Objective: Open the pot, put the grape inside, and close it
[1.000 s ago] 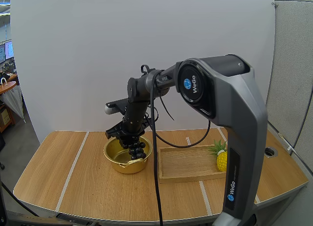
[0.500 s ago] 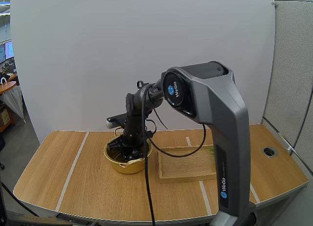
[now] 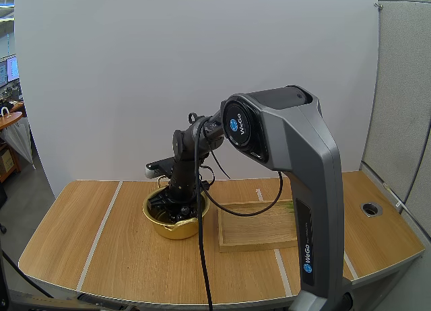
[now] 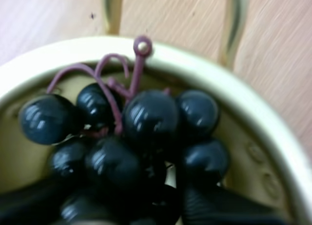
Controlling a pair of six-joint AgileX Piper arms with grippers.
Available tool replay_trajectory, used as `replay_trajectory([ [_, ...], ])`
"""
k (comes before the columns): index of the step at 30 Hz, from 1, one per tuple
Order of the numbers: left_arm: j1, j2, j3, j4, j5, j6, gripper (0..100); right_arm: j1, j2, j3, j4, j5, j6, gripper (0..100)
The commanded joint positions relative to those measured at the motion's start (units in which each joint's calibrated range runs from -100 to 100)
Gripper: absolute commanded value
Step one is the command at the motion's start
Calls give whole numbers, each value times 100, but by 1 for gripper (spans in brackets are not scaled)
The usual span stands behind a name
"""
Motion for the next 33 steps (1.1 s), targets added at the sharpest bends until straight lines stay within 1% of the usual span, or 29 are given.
replay_trajectory([
  [1, -18, -23, -33, 33, -259, -62, 0, -1, -178, -79, -35, -73, -24, 100],
  [5, -18, -23, -33, 33, -259, -62, 0, -1, -229, -79, -23, -188, -24, 100],
  [9, -18, -23, -33, 33, -259, -62, 0, -1, -360, -316, -23, 148, -24, 100],
  [15, -18, -23, -33, 33, -259, -62, 0, -1, -890, -390, -23, 364, 92, 100],
  [24, -18, -23, -33, 33, -259, -62, 0, -1, -1695, -390, -12, 1338, 314, 100],
  [27, -18, -23, -33, 33, -259, -62, 0, -1, -2024, -265, 49, 1461, 322, 100],
  [33, -18, -23, -33, 33, -259, -62, 0, -1, -2833, 346, 67, 1371, 313, 100],
])
